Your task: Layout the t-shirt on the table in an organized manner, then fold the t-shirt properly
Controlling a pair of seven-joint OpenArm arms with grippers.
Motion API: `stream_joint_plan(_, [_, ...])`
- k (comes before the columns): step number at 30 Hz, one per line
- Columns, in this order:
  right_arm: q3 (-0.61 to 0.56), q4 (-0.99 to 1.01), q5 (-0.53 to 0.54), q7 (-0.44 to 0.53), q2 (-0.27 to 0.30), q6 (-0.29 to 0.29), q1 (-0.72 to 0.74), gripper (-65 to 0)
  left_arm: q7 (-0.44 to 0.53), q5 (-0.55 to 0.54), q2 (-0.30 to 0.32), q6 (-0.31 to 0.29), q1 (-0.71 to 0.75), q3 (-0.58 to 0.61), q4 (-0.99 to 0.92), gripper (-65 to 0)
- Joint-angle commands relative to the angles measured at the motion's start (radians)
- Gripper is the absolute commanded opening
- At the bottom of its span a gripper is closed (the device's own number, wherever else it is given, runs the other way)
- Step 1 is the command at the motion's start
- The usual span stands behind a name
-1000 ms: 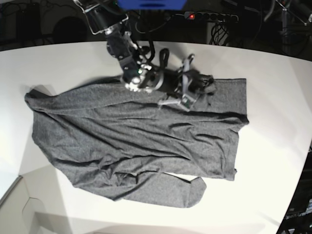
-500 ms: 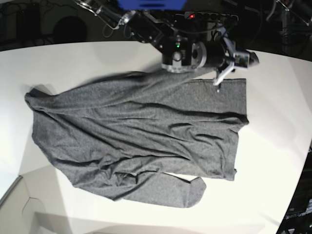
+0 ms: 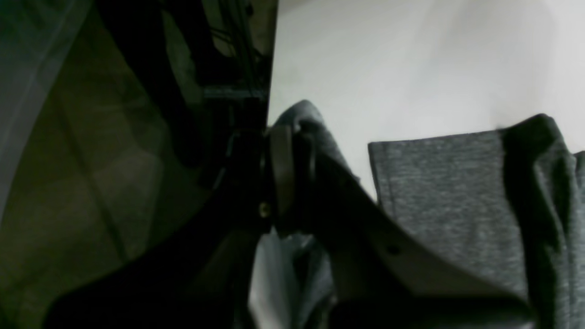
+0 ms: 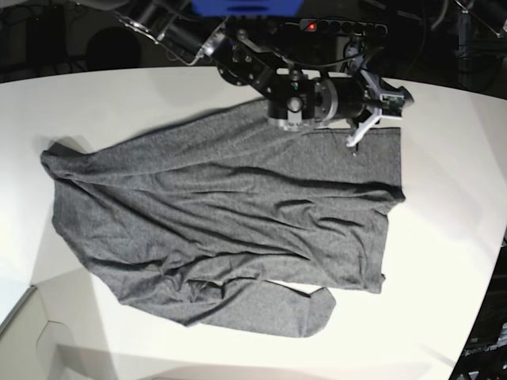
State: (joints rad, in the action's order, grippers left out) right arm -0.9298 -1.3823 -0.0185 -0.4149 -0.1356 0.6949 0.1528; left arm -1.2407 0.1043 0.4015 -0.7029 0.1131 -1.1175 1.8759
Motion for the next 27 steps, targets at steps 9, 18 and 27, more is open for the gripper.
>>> stream_joint_plan(9, [0.001,-0.024,0.025,0.155,-0.021,-0.234,0.029,-52.6,0.008,0.007,0.026,0.005,-0.003,-0.005,0.017,-39.5])
stream_joint_plan(18, [0.001,-0.025,0.025,0.227,-0.021,-0.237,-0.014,-52.4,0.008,0.007,0.026,0.005,-0.002,-0.005,0.017,-39.4])
stream_joint_plan(27, [0.375,-0.058,0.025,0.198,-0.021,-0.237,-0.049,-52.3,0.003,-0.004,-0.051,0.005,-0.06,0.004,0.015,-32.8])
